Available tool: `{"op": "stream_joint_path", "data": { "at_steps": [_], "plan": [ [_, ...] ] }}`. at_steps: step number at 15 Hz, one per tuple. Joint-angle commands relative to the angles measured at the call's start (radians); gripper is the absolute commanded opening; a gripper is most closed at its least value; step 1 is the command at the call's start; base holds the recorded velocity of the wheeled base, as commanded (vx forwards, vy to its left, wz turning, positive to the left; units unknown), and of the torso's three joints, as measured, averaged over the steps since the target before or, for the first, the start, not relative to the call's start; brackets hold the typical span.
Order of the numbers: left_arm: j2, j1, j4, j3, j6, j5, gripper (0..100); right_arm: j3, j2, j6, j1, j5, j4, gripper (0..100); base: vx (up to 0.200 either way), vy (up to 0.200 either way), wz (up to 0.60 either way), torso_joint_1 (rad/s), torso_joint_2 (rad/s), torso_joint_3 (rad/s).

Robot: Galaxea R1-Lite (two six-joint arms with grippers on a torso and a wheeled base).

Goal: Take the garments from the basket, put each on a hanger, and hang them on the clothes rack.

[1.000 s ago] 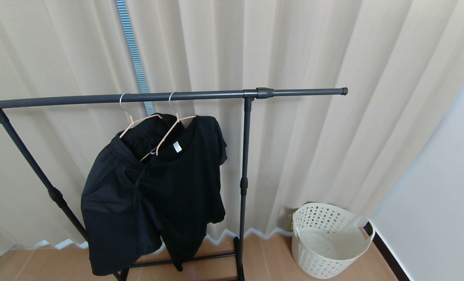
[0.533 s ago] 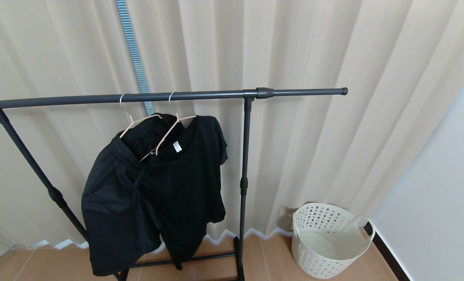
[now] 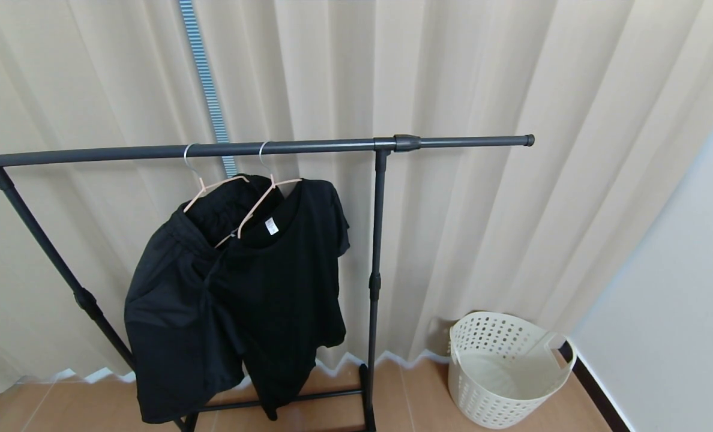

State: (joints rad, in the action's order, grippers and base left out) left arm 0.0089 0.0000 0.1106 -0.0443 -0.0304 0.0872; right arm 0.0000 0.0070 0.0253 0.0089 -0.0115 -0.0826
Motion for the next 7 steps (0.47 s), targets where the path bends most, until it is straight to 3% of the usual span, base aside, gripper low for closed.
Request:
{"op": "stream_joint_path", "data": {
  "at_steps": [1,7],
  "plan": [
    [0.003,0.000,0.001,0.000,0.000,0.000,100,0.000,0.002,0.001,0.000,-0.001,0.000,100,0.000,0.000,0.00,0.000,0.00,0.000],
    [0.003,0.000,0.000,0.000,0.000,0.000,100,0.000,0.002,0.002,0.000,-0.001,0.000,100,0.000,0.000,0.00,0.000,0.00,0.000]
  ]
}}
